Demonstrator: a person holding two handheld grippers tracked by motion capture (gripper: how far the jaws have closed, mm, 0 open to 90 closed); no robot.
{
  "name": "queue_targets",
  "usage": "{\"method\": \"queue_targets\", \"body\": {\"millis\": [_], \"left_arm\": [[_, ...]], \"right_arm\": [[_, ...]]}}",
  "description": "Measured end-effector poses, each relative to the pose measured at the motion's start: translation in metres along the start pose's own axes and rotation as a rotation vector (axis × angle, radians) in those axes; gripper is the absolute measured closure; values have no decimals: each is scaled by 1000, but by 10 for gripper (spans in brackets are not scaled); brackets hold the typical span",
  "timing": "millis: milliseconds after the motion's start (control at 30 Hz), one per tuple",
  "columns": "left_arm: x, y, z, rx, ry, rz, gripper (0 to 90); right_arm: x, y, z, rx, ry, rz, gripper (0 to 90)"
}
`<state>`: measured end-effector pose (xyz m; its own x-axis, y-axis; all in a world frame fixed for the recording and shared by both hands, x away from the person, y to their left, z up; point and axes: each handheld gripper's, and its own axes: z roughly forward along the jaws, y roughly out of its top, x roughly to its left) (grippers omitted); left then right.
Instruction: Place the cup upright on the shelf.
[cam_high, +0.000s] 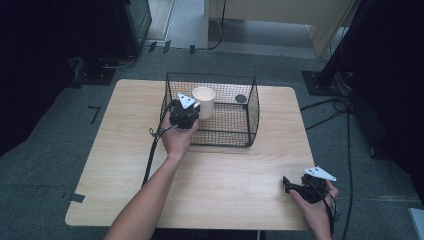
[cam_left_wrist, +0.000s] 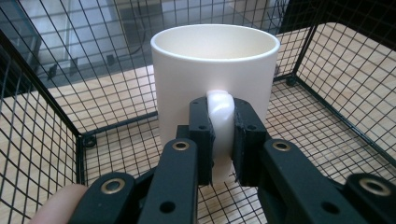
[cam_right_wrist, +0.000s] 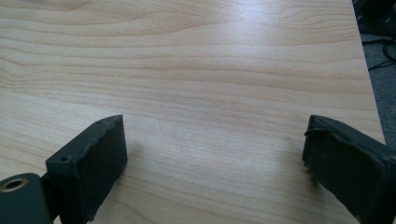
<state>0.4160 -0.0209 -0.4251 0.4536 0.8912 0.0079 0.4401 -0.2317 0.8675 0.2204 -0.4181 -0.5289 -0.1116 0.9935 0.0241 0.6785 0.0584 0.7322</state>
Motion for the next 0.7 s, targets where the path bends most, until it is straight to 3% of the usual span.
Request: {"method": "queue_targets", "body": {"millis": [233,367,433,533,700], "left_arm": [[0,1,10,59,-26,9,815],[-1,1,13,67,-20,5,815],[0,1,15,90,-28,-5,815],[0,-1,17,125,-20,13,815],[-1,1,18,134,-28,20,815]], "right_arm": [[0,0,0,0,0,0,60],[0,0,0,0,1,0,60],[0,0,0,0,1,0,60],[0,0,0,0,0,0,60],[0,0,0,0,0,0,60]]}}
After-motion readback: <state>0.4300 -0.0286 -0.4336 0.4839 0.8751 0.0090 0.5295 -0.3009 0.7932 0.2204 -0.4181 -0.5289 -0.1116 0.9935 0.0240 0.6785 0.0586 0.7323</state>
